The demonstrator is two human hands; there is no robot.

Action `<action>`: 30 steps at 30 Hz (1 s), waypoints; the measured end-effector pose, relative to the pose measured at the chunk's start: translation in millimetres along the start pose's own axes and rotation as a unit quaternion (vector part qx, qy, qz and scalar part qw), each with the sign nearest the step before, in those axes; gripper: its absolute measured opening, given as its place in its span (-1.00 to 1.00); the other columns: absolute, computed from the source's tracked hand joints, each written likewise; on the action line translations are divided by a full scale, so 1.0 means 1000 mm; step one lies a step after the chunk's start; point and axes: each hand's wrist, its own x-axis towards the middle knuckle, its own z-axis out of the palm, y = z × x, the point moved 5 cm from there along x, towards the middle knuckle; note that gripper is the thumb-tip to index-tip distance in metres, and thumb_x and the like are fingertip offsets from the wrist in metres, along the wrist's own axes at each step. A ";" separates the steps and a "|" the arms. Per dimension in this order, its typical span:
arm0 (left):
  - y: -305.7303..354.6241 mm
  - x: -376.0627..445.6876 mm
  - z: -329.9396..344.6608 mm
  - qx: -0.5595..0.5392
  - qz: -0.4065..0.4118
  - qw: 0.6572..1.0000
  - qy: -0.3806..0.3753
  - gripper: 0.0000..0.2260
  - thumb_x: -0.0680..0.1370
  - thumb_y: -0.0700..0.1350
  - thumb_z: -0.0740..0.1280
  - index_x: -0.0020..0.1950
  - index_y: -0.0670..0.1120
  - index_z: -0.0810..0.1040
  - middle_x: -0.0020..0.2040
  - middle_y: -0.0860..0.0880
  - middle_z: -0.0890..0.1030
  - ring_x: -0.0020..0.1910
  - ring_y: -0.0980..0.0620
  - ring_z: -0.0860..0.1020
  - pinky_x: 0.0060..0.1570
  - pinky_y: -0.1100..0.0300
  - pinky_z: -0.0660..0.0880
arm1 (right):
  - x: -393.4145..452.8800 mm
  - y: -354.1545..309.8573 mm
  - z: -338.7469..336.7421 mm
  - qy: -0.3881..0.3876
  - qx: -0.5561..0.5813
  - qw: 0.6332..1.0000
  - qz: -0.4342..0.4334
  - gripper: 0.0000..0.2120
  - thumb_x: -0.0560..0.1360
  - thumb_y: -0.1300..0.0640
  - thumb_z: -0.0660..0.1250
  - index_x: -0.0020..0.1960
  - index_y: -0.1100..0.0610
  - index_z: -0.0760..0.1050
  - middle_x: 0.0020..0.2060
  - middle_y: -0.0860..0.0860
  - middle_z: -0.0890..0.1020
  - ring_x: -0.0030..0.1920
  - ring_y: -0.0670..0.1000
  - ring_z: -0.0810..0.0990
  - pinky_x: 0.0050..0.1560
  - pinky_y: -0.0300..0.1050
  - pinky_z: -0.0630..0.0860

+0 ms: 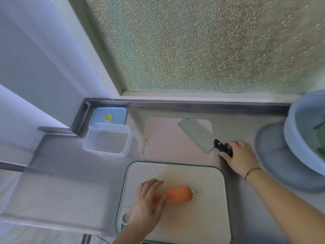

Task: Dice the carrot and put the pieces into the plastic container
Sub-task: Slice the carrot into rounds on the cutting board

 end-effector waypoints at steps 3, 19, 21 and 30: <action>0.006 -0.003 0.006 0.018 0.004 1.000 0.004 -0.67 0.58 0.04 0.30 0.34 0.12 0.46 0.27 0.19 0.46 0.24 0.13 0.45 0.19 0.09 0.44 | 0.011 -0.010 -0.003 -0.011 -0.016 0.999 -0.037 -0.64 0.50 -0.08 0.34 0.23 0.06 0.49 0.11 0.07 0.51 0.17 0.16 0.44 0.07 0.03 0.50; -0.003 -0.006 0.018 0.091 0.057 0.994 0.002 -0.87 0.64 0.05 0.27 0.12 0.06 0.55 0.09 0.09 0.57 0.01 0.05 0.55 0.03 0.17 0.43 | 0.016 -0.013 -0.002 -0.033 0.046 0.996 -0.064 -0.70 0.49 0.04 0.37 0.19 0.12 0.50 0.07 0.10 0.53 0.09 0.16 0.53 0.07 0.01 0.51; -0.003 -0.008 0.018 0.088 0.050 0.995 -0.006 -0.87 0.61 0.02 0.30 0.14 0.06 0.54 0.10 0.11 0.57 0.02 0.06 0.55 0.05 0.16 0.45 | 0.016 -0.012 -0.002 -0.035 0.047 0.996 -0.065 -0.69 0.49 0.03 0.37 0.19 0.11 0.50 0.06 0.09 0.53 0.08 0.15 0.53 0.06 0.01 0.51; 0.008 -0.008 0.002 0.046 -0.018 0.999 -0.012 -0.66 0.64 0.21 0.21 0.36 0.10 0.43 0.23 0.25 0.52 0.19 0.17 0.51 0.15 0.12 0.49 | 0.018 -0.012 -0.001 -0.030 0.034 0.997 -0.066 -0.70 0.50 0.03 0.36 0.17 0.12 0.50 0.04 0.09 0.53 0.06 0.15 0.53 0.03 0.00 0.51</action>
